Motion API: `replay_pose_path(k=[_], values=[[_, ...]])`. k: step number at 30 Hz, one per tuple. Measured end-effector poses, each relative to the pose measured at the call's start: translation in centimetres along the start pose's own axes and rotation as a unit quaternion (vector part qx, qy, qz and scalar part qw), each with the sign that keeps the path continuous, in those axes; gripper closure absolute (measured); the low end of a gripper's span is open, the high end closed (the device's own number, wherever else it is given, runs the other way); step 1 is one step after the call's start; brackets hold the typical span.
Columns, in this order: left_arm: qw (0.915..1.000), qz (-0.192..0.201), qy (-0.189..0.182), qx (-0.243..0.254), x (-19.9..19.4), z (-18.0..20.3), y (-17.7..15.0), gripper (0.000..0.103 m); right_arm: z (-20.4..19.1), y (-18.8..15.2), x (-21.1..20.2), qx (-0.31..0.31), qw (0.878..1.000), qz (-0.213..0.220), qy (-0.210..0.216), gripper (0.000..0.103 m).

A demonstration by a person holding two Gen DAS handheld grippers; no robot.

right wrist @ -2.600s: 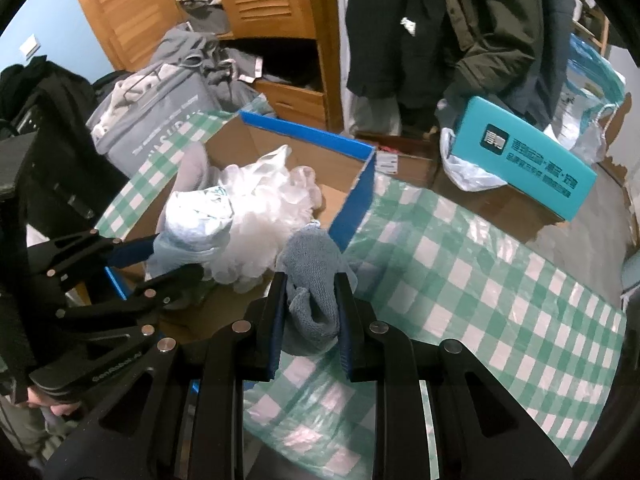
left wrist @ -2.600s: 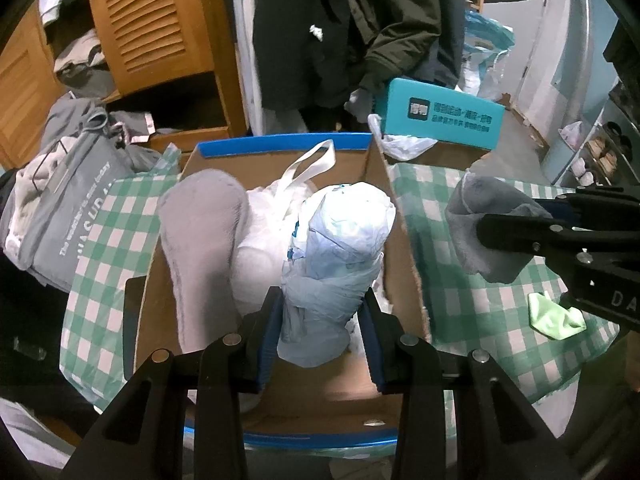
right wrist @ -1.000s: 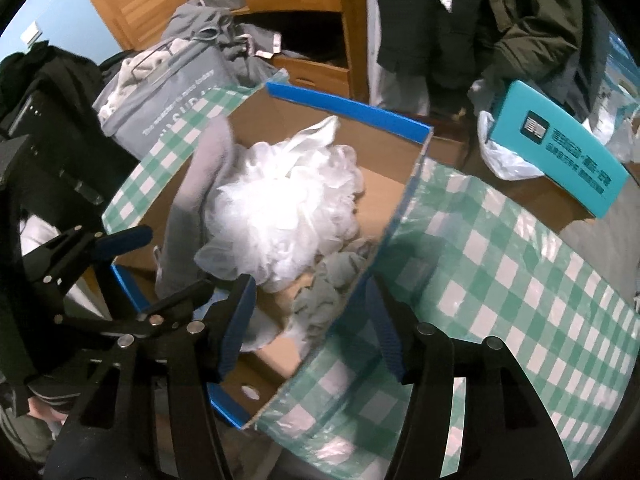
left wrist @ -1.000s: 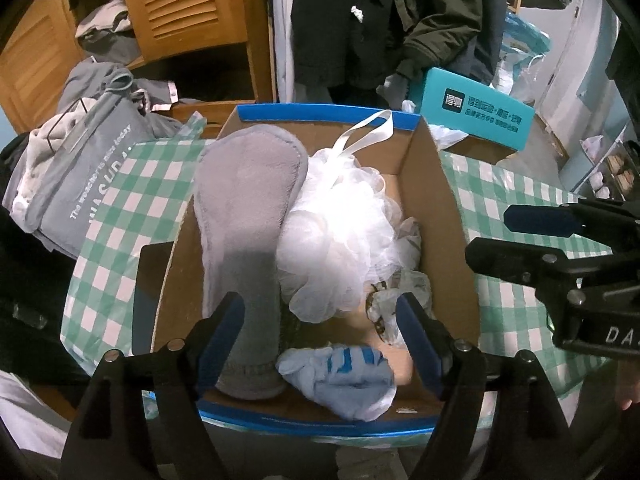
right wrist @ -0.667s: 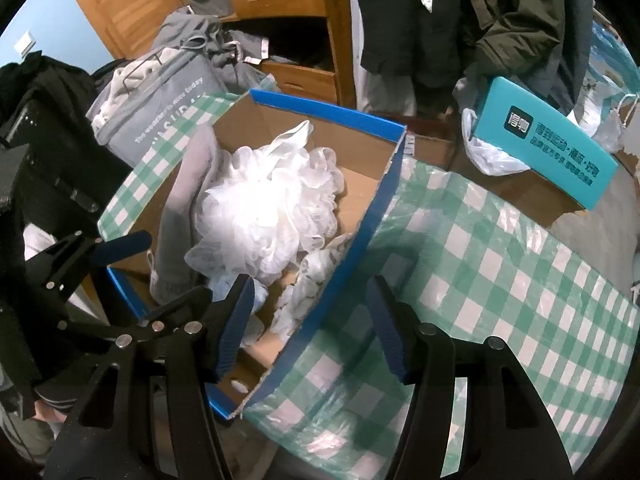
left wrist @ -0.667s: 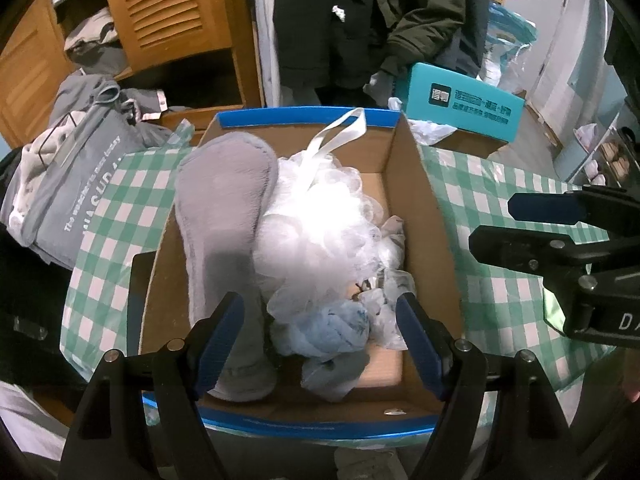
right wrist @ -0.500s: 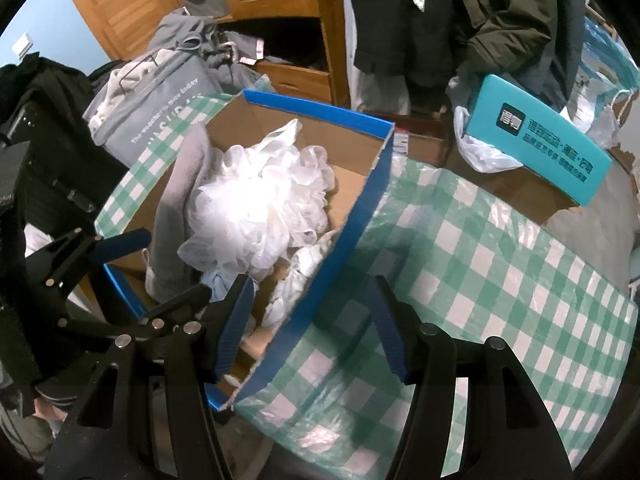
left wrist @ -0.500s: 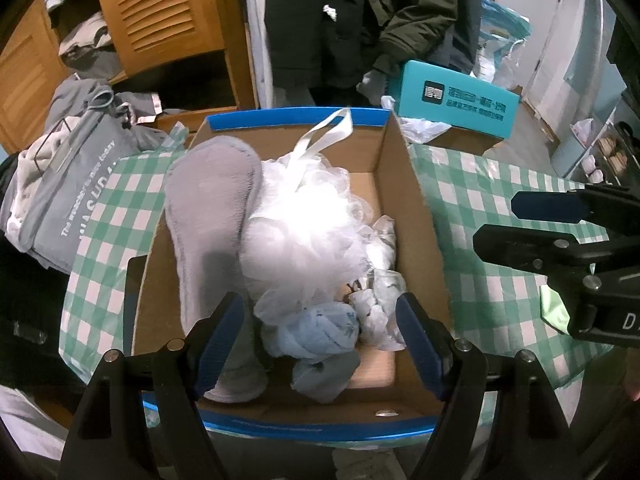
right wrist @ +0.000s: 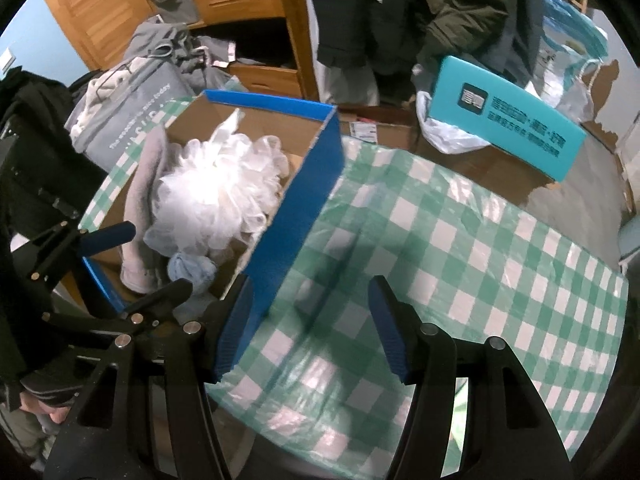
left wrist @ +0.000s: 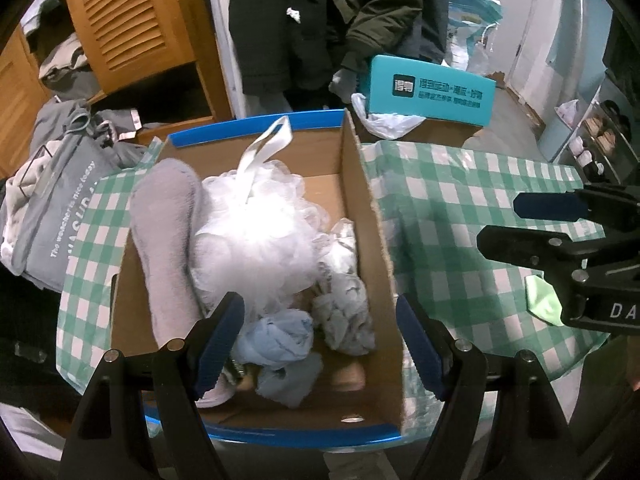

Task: Organize soft objects
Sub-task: 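Move both grippers back over the green cloth on the tablecloth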

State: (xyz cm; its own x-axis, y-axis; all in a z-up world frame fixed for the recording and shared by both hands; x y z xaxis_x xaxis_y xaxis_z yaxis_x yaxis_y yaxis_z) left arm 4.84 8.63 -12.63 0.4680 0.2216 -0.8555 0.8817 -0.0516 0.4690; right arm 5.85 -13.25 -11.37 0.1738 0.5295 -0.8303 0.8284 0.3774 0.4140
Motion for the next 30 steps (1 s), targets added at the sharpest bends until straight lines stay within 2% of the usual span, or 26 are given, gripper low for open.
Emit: replay_pose_path(k=[9,18,30], values=[[0.9997,0.002,-0.009,0.021,-0.5,2.8,0.4,0.023,3.1,-1.4,-1.7,0.022,1.0,0.007,-0.017,0.042],[0.9973,0.009,-0.016,0.071,-1.1,7.3,0.2,0.023,6.6,-3.2,-3.7,0.051,0.998,0.018,-0.036,0.042],[0.9935,0.004,-0.027,0.111,-0.8,12.1,-0.3,0.023,11.3,-6.5,-6.1,0.09,0.993,0.021,-0.07,0.042]])
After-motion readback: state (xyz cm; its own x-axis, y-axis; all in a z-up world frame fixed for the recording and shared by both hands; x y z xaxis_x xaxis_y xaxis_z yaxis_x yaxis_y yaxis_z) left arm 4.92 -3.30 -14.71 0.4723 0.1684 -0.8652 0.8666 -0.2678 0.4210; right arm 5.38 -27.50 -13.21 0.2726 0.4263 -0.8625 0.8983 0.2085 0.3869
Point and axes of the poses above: each gripper's, at about its wrist camera, not at the fingertips, and x roughly the way its jaws point, z to its right, y to its top, the point moved 9 cm from there along x, roughly the way its jaws point, and after that the axes turned 13 degrees about y, right-handed, at the moved point
